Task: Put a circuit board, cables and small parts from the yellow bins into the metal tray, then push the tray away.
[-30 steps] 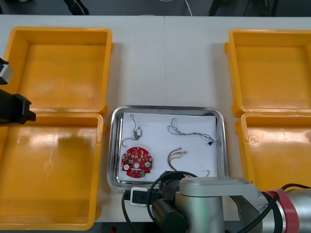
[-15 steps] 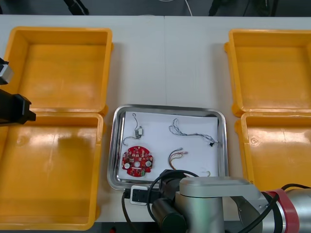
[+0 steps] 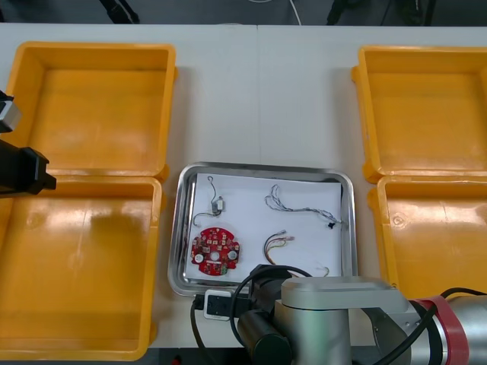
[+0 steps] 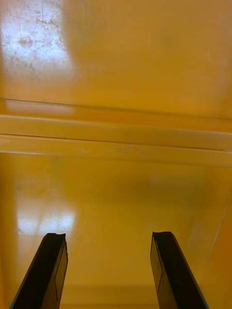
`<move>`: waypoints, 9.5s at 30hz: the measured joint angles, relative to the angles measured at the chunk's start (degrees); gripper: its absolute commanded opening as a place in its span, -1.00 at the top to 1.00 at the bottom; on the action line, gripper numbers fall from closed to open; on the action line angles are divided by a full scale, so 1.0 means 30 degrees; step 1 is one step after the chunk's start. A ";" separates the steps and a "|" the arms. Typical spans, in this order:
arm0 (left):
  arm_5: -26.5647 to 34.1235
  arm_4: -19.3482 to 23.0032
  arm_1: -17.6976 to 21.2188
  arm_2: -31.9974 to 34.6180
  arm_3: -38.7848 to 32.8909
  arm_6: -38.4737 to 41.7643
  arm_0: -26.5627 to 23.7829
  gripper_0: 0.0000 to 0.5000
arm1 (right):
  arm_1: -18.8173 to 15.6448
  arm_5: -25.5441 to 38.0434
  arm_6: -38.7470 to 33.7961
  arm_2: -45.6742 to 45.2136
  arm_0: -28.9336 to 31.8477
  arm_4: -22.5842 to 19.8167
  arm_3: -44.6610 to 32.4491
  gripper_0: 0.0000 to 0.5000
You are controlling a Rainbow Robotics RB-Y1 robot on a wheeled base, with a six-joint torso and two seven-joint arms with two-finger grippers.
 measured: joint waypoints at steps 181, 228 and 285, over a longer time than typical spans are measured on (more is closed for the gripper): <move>0.0000 0.0001 0.0001 0.0000 -0.0009 0.0000 0.0001 -1.00 | 0.0108 -0.7408 -0.0324 0.0812 -1.1834 -0.4066 1.2093 1.00; 0.0000 0.0001 0.0001 0.0000 -0.0009 0.0000 0.0001 -1.00 | -0.0219 -1.2187 0.0471 0.0912 -1.2290 -0.3436 1.5181 1.00; 0.0000 0.0001 0.0001 0.0000 -0.0012 0.0000 0.0001 -1.00 | -0.0197 -0.2007 0.0986 -0.3156 -1.1552 -0.4569 0.8773 -1.00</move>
